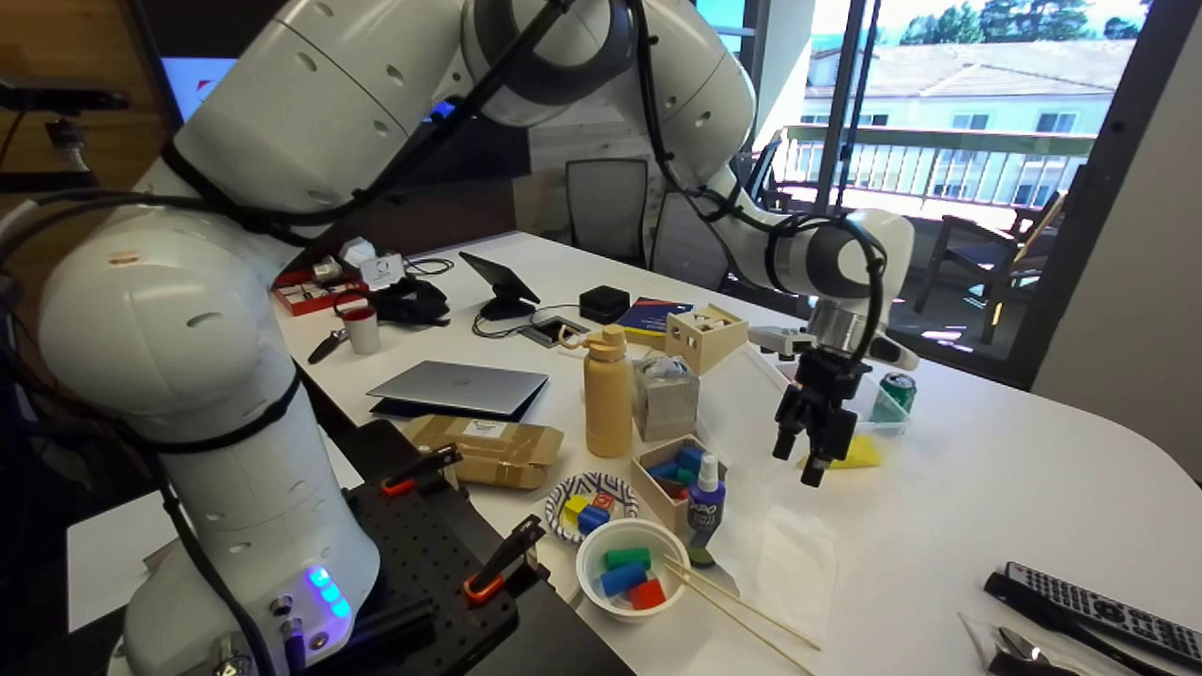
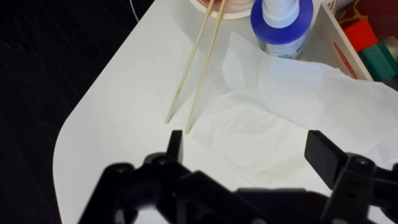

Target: Unfold the paper towel

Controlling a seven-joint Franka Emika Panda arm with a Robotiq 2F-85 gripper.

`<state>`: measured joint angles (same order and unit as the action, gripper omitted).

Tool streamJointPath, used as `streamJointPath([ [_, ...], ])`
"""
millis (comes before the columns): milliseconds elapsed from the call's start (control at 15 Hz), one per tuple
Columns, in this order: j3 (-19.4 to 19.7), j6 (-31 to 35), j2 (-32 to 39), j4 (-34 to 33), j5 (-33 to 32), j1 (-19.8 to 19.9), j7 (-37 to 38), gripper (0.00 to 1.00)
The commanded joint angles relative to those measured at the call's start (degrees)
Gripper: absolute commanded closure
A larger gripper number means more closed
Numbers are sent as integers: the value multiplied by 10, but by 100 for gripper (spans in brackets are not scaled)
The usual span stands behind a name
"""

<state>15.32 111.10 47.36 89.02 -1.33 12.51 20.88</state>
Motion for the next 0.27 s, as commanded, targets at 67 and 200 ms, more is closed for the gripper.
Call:
streamJointPath([
  [67,-28,-76,-11,-30,21,53,-138,0],
  [200,-28,-93,-9,-38,16,58,-158,0],
])
